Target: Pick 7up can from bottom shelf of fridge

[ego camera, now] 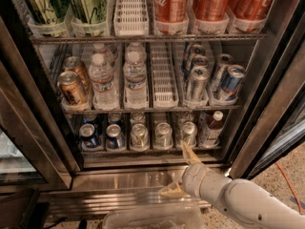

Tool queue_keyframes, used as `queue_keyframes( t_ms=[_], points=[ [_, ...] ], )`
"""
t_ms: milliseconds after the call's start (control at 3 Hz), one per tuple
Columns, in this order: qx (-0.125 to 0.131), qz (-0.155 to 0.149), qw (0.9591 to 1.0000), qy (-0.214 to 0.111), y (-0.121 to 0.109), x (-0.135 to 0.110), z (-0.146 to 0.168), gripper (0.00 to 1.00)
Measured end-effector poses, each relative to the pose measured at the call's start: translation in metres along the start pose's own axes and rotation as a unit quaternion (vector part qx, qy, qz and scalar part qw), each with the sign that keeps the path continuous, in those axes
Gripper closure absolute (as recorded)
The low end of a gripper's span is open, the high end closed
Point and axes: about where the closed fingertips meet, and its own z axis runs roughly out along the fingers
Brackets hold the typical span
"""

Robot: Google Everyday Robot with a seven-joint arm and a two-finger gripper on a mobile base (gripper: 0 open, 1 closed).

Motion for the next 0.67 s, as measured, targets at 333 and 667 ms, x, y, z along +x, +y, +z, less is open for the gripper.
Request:
queue_keyframes(
  t_ms=[333, 667],
  points=[
    [0.000, 0.000, 1.0000, 0.000, 0.0000, 0.0000, 0.0000, 0.00],
    [0.032, 0.011, 0.9992, -0.020, -0.0010, 0.0016, 0.0074, 0.00]
  ],
)
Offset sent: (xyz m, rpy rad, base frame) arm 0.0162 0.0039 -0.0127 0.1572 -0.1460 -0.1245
